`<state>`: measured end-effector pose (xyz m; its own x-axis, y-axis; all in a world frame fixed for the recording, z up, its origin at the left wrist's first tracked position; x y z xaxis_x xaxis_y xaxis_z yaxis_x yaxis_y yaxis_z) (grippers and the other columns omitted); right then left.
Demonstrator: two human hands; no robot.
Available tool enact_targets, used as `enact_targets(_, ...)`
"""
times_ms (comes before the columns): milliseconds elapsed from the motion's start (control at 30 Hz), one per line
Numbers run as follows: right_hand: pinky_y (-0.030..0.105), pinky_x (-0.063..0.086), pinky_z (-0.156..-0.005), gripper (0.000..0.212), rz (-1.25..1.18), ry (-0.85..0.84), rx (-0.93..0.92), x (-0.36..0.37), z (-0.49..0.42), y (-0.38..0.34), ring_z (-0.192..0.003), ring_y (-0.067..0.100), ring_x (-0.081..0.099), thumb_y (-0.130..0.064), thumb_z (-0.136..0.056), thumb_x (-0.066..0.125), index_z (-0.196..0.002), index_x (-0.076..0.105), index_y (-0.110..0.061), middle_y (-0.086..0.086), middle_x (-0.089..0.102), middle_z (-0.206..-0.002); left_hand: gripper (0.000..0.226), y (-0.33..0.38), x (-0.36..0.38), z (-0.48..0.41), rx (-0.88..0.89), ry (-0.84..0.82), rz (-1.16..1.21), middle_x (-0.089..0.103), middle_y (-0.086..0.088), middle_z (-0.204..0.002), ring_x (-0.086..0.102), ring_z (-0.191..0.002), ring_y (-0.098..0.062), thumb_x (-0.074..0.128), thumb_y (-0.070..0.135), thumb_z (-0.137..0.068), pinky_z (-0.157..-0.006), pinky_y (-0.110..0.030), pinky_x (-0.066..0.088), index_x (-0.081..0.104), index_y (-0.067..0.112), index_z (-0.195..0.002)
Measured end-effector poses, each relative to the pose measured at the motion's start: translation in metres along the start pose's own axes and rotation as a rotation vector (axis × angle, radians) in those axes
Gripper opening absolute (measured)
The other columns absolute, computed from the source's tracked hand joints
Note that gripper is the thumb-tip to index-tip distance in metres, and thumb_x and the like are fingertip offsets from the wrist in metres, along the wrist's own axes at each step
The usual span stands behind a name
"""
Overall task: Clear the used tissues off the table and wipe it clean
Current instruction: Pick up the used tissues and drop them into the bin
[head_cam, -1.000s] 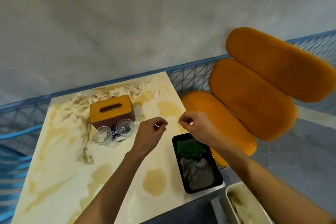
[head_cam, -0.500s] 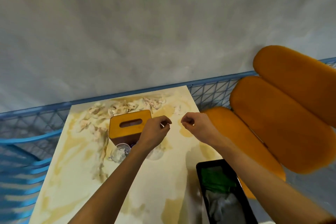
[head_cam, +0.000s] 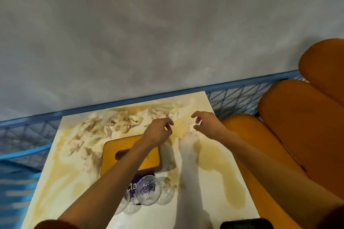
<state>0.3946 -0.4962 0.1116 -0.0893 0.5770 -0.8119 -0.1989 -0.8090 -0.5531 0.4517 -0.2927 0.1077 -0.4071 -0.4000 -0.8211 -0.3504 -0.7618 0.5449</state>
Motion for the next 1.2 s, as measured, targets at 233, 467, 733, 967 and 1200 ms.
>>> enact_targets(233, 0.037, 0.051, -0.091, 0.058, 0.215, -0.147, 0.008, 0.042, -0.064, 0.043, -0.109, 0.031, 0.057, -0.02, -0.084, 0.071, -0.136, 0.047, -0.02, 0.009, 0.047, -0.127, 0.033, -0.038, 0.022, -0.088, -0.029, -0.06, -0.122, 0.062, -0.002, -0.118, 0.06, -0.1, -0.022, 0.062, 0.017, -0.086, -0.084, -0.032, 0.049, 0.062, 0.017, -0.119)
enact_targets(467, 0.04, 0.048, -0.094, 0.072, 0.426, -0.226, -0.093, 0.08, -0.091, 0.066, -0.116, 0.032, 0.048, -0.019, -0.084, 0.07, -0.145, 0.033, -0.02, 0.011, 0.037, -0.136, 0.048, -0.058, 0.04, -0.151, 0.028, -0.077, -0.286, 0.054, -0.004, -0.128, 0.055, -0.115, -0.027, 0.065, 0.017, -0.084, -0.091, -0.038, 0.05, 0.053, 0.02, -0.131)
enact_targets(733, 0.034, 0.044, -0.095, 0.039, 0.392, -0.078, -0.153, 0.093, -0.101, 0.074, -0.11, 0.024, 0.052, -0.014, -0.094, 0.052, -0.132, 0.053, -0.02, 0.007, 0.054, -0.123, 0.045, -0.067, 0.069, -0.18, 0.108, -0.137, -0.429, 0.056, -0.001, -0.123, 0.058, -0.109, -0.024, 0.069, 0.023, -0.082, -0.09, -0.035, 0.052, 0.059, 0.024, -0.126)
enact_targets(967, 0.035, 0.046, -0.094, 0.032, 0.245, 0.007, -0.139, 0.087, -0.098, 0.074, -0.106, 0.023, 0.055, -0.026, -0.097, 0.053, -0.128, 0.06, -0.021, 0.005, 0.057, -0.12, 0.02, -0.062, 0.063, -0.195, 0.173, -0.029, -0.328, 0.063, 0.001, -0.106, 0.059, -0.09, -0.019, 0.068, 0.025, -0.086, -0.076, -0.028, 0.046, 0.067, 0.019, -0.104)
enact_targets(1200, 0.034, 0.048, -0.087, 0.032, 0.157, 0.045, -0.095, 0.083, -0.099, 0.068, -0.1, 0.023, 0.056, -0.029, -0.096, 0.054, -0.126, 0.062, -0.019, 0.005, 0.057, -0.116, 0.027, -0.072, 0.017, -0.181, 0.077, -0.215, -0.242, 0.068, 0.003, -0.095, 0.059, -0.076, -0.012, 0.078, 0.034, -0.077, -0.069, -0.027, 0.05, 0.066, 0.02, -0.097)
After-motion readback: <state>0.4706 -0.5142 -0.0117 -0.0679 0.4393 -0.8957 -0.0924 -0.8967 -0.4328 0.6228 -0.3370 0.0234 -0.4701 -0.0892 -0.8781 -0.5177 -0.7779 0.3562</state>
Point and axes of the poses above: each hand's wrist, its own z-axis away from the middle knuckle, its own x-axis out of the palm, y = z × x, the point moved 1 cm from there along -z, towards the middle knuckle
